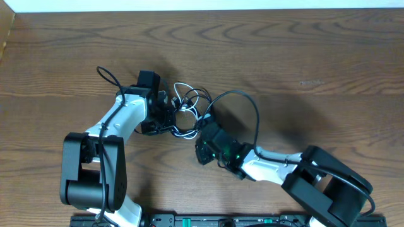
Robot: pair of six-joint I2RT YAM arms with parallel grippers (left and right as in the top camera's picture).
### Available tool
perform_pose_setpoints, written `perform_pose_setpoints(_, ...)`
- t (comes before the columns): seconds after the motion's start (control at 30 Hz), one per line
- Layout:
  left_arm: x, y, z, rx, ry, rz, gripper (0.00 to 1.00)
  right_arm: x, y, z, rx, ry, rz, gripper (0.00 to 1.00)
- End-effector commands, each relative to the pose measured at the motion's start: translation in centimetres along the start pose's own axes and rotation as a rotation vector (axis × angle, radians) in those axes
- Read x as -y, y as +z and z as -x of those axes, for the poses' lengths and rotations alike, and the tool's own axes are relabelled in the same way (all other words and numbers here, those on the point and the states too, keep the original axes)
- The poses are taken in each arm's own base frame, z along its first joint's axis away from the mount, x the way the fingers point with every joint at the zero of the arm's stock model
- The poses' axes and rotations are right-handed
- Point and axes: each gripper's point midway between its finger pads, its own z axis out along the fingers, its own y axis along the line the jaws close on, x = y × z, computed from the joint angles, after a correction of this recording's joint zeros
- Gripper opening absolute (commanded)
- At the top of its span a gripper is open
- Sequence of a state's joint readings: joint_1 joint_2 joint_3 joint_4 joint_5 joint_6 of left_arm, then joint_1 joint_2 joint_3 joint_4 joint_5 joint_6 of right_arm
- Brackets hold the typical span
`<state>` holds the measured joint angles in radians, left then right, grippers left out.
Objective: Untangle cables
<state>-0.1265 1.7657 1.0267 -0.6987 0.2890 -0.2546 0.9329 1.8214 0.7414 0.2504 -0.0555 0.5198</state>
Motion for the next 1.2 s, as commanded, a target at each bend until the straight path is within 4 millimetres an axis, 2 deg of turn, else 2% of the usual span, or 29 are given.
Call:
perform_pose_setpoints(0.0, -1.0, 0.3, -0.2, -0.005, -0.02, 0.045, 0.08, -0.7, -0.1, -0.8, -0.033, 0.002, 0.022, 0.01)
perform_pose_setpoints(0.2, -2.0, 0.1, -0.2, -0.012, -0.055, 0.051, 0.08, -2.5, -3.9, 4.9, 0.088, -0.031, 0.051, 0.01)
perform_pose_setpoints(0.3, -2.1, 0.0, -0.1, -0.01, -0.066, 0.051, 0.07, -1.6, -5.4, 7.2, 0.178, -0.034, -0.005, 0.01)
perform_pose_setpoints(0.33, -2.1, 0.0, -0.1, -0.009, -0.065, 0.05, 0.08, -0.4, -5.8, 8.1, 0.222, -0.042, -0.072, 0.01)
perform_pose_setpoints(0.47, -2.0, 0.0, 0.0, -0.006, -0.085, 0.049, 0.07, 1.9, -5.8, 8.8, 0.261, -0.025, -0.183, 0.03)
perform_pose_setpoints(0.53, -2.0, 0.0, 0.0, -0.005, -0.108, 0.049, 0.08, 2.4, -5.5, 8.7, 0.255, -0.02, -0.195, 0.18)
perform_pose_setpoints(0.6, -2.0, 0.0, 0.0, -0.003, -0.108, 0.048, 0.08, 2.8, -5.0, 8.2, 0.241, -0.02, -0.204, 0.25)
perform_pose_setpoints(0.63, -1.9, 0.0, 0.0, -0.004, -0.108, 0.044, 0.08, 3.1, -4.5, 8.0, 0.235, -0.02, -0.215, 0.35)
perform_pose_setpoints(0.7, -1.8, 0.1, 0.0, -0.006, -0.107, 0.04, 0.08, 3.3, -3.9, 7.8, 0.234, -0.02, -0.22, 0.4)
perform_pose_setpoints(0.87, -1.2, 0.1, -0.2, -0.015, -0.1, 0.017, 0.08, 2.7, -3.6, 9.3, 0.303, -0.016, -0.191, 0.41)
perform_pose_setpoints(1.0, -1.2, 0.1, -0.2, -0.015, -0.1, 0.016, 0.08, 3.6, -3.8, 10.5, 0.369, -0.001, -0.233, 0.43)
perform_pose_setpoints(1.17, -1.2, 0.1, -0.3, -0.016, -0.099, 0.014, 0.08, 4.0, -2.8, 10.5, 0.375, 0.005, -0.223, 0.53)
